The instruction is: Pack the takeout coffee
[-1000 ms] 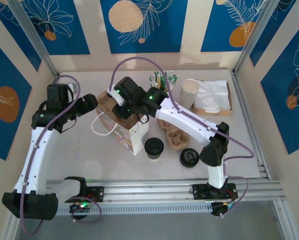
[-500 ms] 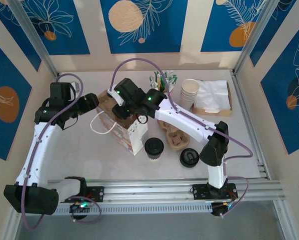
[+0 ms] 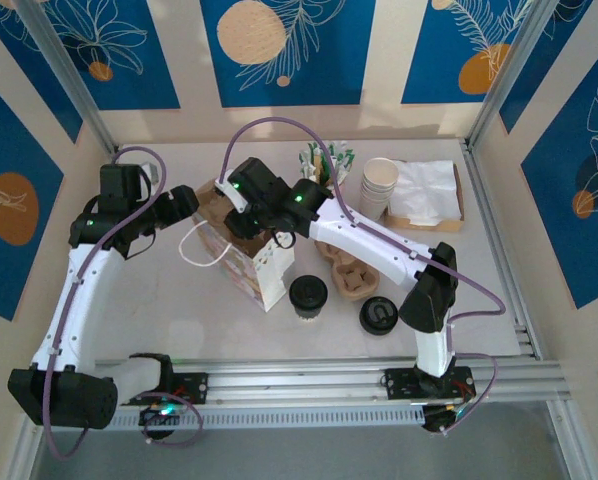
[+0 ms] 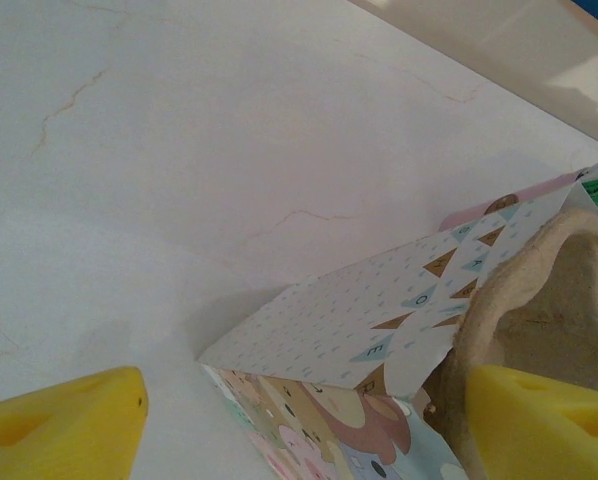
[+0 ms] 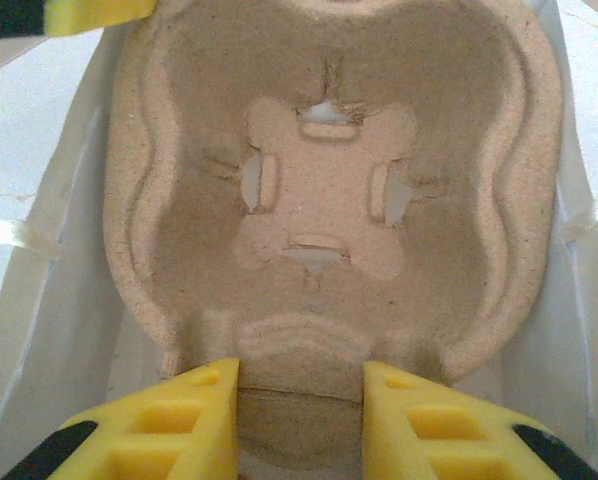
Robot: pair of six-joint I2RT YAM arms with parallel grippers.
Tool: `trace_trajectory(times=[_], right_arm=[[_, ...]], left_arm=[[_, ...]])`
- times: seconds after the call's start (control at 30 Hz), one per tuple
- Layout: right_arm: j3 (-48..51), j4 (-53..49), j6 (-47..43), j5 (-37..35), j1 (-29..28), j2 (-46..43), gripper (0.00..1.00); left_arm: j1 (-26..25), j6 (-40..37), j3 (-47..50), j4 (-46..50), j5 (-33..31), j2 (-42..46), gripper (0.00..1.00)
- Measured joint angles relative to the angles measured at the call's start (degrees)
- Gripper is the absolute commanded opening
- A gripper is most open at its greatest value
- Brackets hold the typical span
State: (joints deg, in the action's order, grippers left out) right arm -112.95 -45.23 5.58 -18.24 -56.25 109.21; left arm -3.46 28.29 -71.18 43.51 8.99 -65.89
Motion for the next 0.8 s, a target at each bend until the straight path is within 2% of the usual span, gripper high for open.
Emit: trace_trajectory(times=[0.1,0.3,0.47,0.8], right_arm=[[0.0,-0.48,-0.04,-0.13,-0.2,-0.02,0.32],[0.0,-1.2,0.0,-0.15,-0.81,-0.04,0.32],[0.0,-2.03,0.46,-0.42,-0.81,-0.98,0.32],[0.26,-2.4,1.51,-0.85,-1.11,-2.69,0.32]], left_arm=[[0.07,0.09,0.0,0.02,0.0,0.76,0.92],[0.13,0.22,0.0,0.0,-0.04,1.62,0.93],[0.24,0.26,0.79,-0.02,-0.52,1.62,0.86],[0.37,1.14,1.29,0.17,-2.01,1.62,0.83]])
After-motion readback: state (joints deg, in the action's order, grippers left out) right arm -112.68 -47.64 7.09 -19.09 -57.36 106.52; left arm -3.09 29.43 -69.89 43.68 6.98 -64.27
